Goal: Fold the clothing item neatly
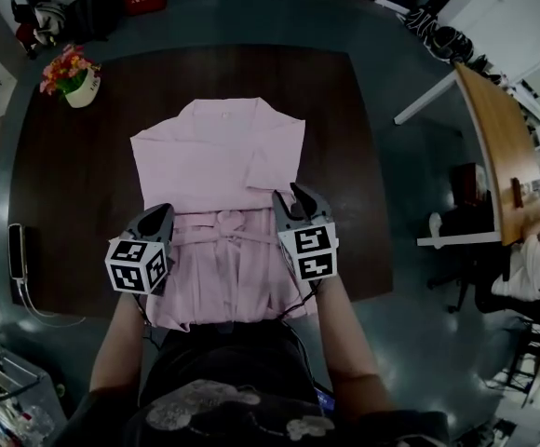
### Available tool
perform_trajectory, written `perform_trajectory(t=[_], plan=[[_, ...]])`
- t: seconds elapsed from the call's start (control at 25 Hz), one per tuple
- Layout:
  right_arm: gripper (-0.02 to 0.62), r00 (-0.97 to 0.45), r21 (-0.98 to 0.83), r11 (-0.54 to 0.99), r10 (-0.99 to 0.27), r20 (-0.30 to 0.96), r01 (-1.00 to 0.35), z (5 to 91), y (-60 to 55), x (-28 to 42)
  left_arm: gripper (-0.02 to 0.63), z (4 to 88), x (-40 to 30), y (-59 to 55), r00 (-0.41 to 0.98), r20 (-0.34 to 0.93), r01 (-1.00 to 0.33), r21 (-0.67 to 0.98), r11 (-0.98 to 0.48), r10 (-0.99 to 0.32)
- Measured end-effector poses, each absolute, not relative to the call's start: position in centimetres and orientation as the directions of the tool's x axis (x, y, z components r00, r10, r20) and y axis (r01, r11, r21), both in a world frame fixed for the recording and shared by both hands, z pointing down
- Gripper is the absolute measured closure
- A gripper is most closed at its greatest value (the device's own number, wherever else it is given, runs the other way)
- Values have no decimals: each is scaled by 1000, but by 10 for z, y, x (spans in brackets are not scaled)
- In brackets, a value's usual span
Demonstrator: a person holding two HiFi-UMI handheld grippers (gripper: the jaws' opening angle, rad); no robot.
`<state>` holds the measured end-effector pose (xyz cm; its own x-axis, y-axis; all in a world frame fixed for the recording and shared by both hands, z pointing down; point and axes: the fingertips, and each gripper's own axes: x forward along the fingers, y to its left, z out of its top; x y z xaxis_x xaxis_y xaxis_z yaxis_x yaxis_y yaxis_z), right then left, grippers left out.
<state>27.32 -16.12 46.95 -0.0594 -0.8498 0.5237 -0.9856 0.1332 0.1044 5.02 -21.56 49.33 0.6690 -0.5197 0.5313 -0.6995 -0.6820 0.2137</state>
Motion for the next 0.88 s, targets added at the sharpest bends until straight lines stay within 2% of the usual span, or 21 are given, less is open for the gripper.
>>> perform_trajectory(t=[0.16,0.24,0.28,0.32,0.36,0.56,0.68,0.88], plan=[[463,-149,231,416,-701,697,-879,510,-182,245,596,507,58,-222,634,560,-735,224,-640,-533],[466,-111,267,462,-642,759,-846,530,-185,248,596,510,62,-223,620,570,-746,214,-631,-539],[489,-82,289,457,-636,767,-841,533,-187,253,596,510,64,-223,615,575,-748,206,-631,-540],[553,-57,309,439,-645,762,-844,533,-190,258,595,511,66,-223,610,578,-749,198,-632,-542],[583,-43,320,415,-663,747,-852,530,-192,263,596,512,67,-223,606,579,-751,193,-632,-544],[583,21,294,234,-749,662,-927,514,-201,300,596,519,66,-224,580,586,-778,193,-598,-565],[581,102,244,83,-747,657,-966,522,-197,336,597,522,66,-224,561,593,-791,180,-584,-578],[549,148,127,-87,-759,634,-988,532,-181,376,596,520,65,-223,542,586,-808,168,-564,-602]])
